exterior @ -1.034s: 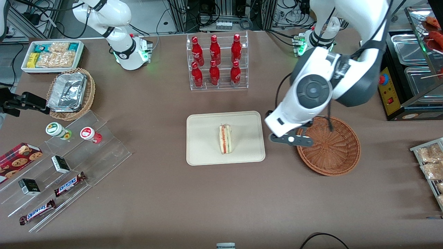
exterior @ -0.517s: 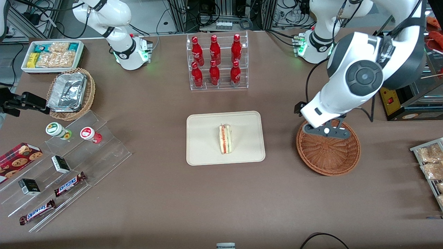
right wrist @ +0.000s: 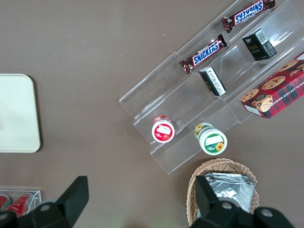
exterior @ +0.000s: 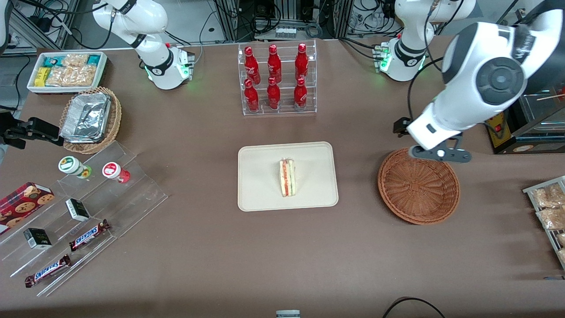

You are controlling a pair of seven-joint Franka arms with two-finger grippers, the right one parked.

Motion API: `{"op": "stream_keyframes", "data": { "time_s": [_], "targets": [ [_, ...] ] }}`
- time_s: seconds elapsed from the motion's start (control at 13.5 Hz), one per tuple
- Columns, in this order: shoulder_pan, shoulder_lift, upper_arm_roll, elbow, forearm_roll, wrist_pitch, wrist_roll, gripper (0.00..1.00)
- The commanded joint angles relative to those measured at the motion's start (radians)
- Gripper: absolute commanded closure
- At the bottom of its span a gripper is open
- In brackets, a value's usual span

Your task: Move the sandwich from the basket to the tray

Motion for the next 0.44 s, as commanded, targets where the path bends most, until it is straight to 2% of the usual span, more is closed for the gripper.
{"op": "stream_keyframes", "data": {
  "time_s": [0.0,0.22,0.37],
  "targets": [
    [0.075,-0.086,-0.026,-0.022,-0.02,-0.084,0.017,0.0],
    [0.131,-0.146,-0.017,-0.011,-0.017,-0.176,0.126,0.0],
    [0.141,-0.148,0.026,0.032,-0.016,-0.214,0.157,0.0]
  ]
}}
